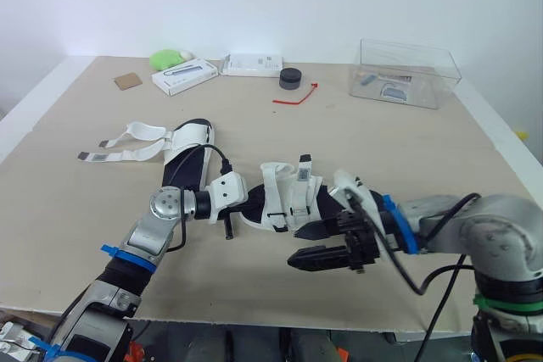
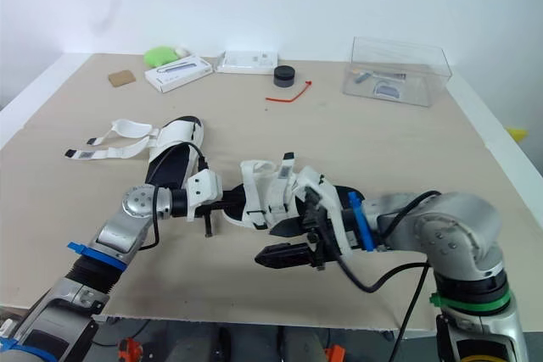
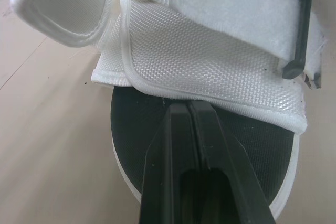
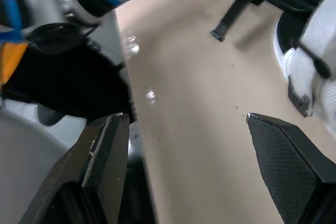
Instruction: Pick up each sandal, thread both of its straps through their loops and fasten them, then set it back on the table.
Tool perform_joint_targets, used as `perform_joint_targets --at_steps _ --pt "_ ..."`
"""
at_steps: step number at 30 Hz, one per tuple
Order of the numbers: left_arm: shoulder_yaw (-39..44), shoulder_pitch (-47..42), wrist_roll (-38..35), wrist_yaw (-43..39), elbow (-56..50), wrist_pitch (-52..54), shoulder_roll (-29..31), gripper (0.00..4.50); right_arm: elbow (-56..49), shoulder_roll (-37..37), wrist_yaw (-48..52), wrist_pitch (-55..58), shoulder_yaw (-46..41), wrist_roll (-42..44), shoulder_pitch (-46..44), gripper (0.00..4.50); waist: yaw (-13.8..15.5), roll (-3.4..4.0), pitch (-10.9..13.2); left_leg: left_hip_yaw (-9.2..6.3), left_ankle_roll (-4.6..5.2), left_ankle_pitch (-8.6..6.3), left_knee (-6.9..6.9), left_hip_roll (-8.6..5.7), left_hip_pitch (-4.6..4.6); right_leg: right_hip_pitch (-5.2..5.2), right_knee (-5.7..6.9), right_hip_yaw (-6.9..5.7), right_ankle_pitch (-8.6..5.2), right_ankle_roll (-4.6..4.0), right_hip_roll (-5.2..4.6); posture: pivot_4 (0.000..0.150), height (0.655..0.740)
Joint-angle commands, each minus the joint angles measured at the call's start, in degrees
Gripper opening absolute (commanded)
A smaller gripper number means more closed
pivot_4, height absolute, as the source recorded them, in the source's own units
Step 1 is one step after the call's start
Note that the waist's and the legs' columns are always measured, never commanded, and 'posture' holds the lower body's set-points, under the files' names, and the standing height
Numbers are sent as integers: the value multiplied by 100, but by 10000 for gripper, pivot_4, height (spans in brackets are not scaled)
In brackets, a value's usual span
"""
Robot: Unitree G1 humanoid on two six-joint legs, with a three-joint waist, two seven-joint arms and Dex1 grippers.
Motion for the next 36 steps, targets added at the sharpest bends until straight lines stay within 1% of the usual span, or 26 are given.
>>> perform_joint_targets --at_steps 1,10,20,27,36 --pt "-144 117 272 4 260 136 90 0 67 121 -340 -458 132 -435 -78 38341 0 1 1 2 0 1 0 0 0 -1 0 -3 1 1 2 1500 7400" --pt "-130 143 277 3 216 159 120 0 -80 149 -571 -526 264 -649 -35 38341 0 0 1 2 0 1 0 0 -2 -1 0 -14 -1 -1 1 1500 7400" --pt "-127 147 259 25 204 170 93 0 68 333 -806 -598 483 -899 -115 38341 -1 0 0 -1 0 1 0 3 -1 0 0 -18 -1 -2 5 1500 7400" --pt "-114 182 264 51 186 169 76 0 114 494 -905 -456 554 -880 -177 38341 -7 -1 0 -2 2 3 0 13 6 1 0 -25 9 -17 11 1500 7400" --pt "-129 216 270 96 169 166 62 0 421 669 -955 -20 592 -906 -289 38341 -9 0 -4 -4 3 5 0 25 17 6 2 -39 15 -29 19 1500 7400"
